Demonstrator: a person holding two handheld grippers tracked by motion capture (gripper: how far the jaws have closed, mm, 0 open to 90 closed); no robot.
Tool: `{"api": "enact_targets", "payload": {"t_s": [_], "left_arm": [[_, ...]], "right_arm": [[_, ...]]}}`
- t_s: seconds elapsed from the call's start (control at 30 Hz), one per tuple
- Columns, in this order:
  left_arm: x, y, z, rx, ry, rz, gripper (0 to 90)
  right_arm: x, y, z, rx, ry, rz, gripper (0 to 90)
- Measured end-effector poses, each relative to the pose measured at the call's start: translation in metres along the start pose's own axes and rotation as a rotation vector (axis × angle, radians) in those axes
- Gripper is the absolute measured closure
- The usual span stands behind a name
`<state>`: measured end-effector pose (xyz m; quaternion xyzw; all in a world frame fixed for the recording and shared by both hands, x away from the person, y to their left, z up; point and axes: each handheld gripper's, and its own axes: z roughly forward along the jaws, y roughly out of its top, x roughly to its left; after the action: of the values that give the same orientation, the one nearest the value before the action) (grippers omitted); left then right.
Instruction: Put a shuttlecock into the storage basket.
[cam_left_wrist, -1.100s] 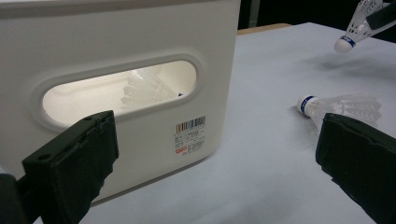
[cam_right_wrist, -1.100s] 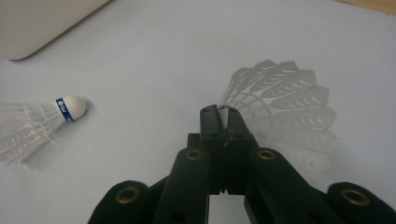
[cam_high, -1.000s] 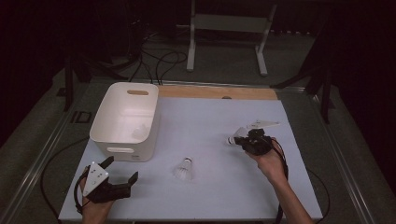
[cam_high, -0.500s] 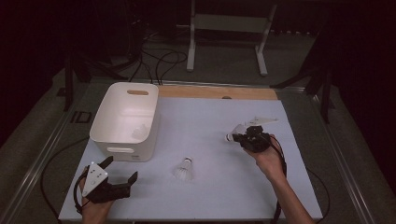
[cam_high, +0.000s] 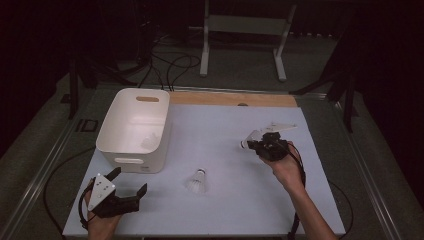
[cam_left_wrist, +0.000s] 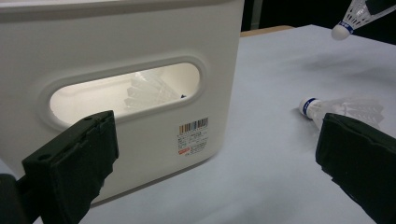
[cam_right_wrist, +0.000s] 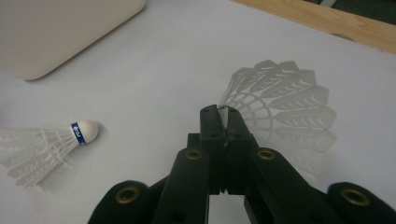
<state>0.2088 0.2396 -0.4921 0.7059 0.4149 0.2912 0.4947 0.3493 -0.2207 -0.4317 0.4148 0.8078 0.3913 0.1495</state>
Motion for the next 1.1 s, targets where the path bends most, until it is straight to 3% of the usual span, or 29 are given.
{"api": "enact_targets", "payload": {"t_s": [1.1], "left_arm": [[0.001,0.0,0.0,-0.001,0.002,0.001,0.0]], "right_arm": [[0.006,0.02,-0.006,-0.042,0.002,-0.025,89.0]]}}
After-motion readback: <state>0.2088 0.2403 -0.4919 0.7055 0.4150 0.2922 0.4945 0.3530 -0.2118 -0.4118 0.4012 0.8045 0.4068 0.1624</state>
